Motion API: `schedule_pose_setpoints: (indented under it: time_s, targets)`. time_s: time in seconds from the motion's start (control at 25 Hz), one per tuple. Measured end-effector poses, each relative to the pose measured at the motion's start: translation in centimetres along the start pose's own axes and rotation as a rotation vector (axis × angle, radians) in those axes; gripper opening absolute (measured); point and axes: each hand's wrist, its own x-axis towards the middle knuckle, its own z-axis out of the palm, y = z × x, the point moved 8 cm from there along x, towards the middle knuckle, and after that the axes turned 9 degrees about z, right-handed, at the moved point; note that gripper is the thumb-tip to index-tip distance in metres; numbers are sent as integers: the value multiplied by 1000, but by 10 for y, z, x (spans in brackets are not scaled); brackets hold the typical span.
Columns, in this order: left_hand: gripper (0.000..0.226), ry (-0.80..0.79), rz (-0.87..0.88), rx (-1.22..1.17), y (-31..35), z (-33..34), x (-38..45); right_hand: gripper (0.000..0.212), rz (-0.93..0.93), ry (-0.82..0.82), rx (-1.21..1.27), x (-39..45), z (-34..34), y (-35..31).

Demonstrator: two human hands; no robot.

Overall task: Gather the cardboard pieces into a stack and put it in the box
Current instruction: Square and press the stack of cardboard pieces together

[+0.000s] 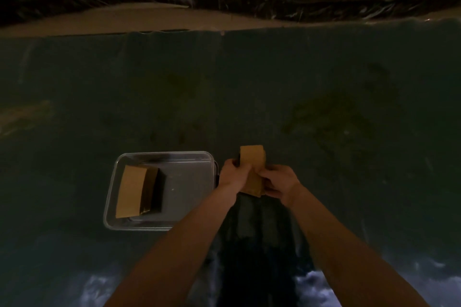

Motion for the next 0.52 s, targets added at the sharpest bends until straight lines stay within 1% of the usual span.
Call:
schedule_pose_setpoints:
  time_s: [0.04,0.12,0.2,0.28,0.4,0.48,0.52]
  targets:
    - [56,-28,-51,-69,-3,0,-4,58,19,-55,30,-4,1,3]
    - [48,-99,-131,-246,-11,5,-16,57,-11,-105,39,-14,-1,6]
    - [34,-153,-131,-375,-13,9,-34,54,-70,-112,30,-31,-5,9]
    - [25,-165,-88,-440,-12,9,-50,49,-143,-106,6,-48,-8,11]
    - [36,-204,-15,-532,-14,8,-80,37,-310,-74,-78,-82,-12,13]
    - [38,-251,20,-609,-17,8,-103,37,-399,-68,-142,-106,-11,19]
    - [37,-255,30,-652,-20,7,-114,41,-431,-76,-185,-118,-9,23]
